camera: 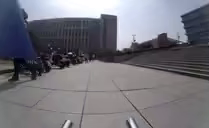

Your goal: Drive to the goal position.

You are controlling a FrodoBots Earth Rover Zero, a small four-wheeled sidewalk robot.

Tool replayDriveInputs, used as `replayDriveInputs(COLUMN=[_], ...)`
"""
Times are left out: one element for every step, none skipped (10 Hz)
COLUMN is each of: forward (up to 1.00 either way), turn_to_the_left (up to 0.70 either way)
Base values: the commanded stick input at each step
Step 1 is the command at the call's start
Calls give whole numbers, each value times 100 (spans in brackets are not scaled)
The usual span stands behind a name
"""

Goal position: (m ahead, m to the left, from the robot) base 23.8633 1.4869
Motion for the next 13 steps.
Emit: replayDriveInputs(forward=[70, 70, 70, 70, 70, 70, 70, 70, 70, 70, 70, 70, 70], turn_to_the_left=[1, 1, 1, 1, 1, 1, 1, 1, 1, 1, 3, 10, 16])
